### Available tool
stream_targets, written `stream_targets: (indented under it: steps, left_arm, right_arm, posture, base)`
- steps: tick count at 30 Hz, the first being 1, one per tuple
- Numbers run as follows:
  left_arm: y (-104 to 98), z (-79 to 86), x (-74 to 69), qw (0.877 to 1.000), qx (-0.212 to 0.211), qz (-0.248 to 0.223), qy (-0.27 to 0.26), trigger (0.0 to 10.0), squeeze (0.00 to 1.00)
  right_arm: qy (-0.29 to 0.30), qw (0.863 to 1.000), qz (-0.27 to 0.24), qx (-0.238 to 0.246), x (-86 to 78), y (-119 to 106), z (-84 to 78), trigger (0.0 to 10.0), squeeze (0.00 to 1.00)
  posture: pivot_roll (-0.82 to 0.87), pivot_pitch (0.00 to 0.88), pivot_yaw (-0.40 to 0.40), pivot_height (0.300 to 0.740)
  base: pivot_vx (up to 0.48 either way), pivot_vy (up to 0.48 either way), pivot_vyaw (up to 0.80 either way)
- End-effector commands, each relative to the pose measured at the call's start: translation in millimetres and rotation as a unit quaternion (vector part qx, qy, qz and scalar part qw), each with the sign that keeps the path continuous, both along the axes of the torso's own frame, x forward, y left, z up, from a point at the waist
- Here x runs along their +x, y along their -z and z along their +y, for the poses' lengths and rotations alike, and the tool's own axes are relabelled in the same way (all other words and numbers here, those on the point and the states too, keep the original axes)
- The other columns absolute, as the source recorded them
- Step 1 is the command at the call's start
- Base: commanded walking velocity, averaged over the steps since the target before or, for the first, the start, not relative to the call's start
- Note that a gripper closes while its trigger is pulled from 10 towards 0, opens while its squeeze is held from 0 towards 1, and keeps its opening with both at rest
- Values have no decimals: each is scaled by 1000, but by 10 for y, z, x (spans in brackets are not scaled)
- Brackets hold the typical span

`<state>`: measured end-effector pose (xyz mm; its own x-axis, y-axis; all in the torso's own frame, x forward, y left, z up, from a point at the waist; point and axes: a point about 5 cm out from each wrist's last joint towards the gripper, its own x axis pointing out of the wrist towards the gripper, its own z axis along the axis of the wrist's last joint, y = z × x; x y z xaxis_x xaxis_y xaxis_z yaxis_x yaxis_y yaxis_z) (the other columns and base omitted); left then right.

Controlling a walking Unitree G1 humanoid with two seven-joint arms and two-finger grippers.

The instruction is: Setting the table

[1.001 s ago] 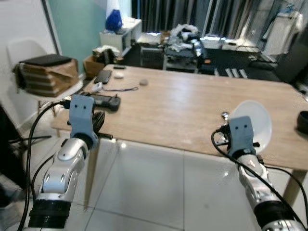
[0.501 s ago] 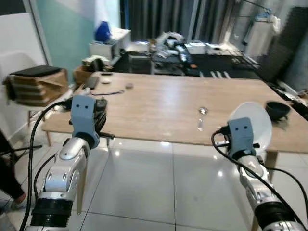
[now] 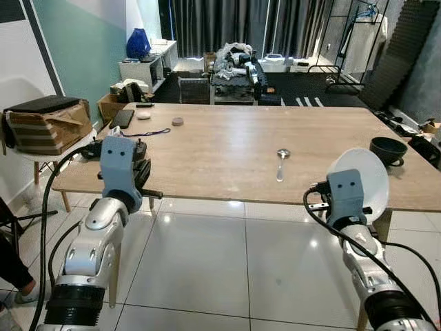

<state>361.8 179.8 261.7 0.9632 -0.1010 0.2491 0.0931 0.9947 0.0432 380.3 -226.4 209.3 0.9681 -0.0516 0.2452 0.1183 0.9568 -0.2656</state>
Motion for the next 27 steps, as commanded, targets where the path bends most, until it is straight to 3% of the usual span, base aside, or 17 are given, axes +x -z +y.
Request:
stream_targets:
  steps: [1,27]
  left_arm:
    - [-9,19,4,1000,2,-3,-4,10000,0]
    - [7,-7,2,1000,6,1,0,10000,0]
  right_arm:
    - [-3,1000,1,2,-4,10,12,10000,0]
    - [-4,1000,1,5,-12,24,26,10000,0]
  posture:
    - [41,119,93,740]
    - [41,127,96,740]
  base:
    - [480,0,0]
    - [465,0,0]
